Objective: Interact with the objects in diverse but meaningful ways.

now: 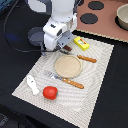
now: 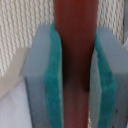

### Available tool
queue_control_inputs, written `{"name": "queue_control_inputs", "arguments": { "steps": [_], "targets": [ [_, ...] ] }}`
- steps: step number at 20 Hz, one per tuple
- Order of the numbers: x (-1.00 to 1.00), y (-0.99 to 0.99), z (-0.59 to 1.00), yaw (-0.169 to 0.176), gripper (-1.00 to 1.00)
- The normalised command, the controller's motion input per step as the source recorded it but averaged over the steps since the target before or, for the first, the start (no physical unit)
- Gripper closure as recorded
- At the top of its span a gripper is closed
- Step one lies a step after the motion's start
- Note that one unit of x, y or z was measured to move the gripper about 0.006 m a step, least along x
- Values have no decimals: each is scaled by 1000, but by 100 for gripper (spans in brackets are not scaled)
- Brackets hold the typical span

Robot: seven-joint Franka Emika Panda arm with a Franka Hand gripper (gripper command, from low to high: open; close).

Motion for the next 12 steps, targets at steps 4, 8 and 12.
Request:
{"name": "queue_control_inputs", "arguments": {
  "steps": [4,8,12],
  "targets": [
    [161,780,1000,54,100],
    [-87,685,946,98,100],
    [-527,259,339,103,100]
  ]
}}
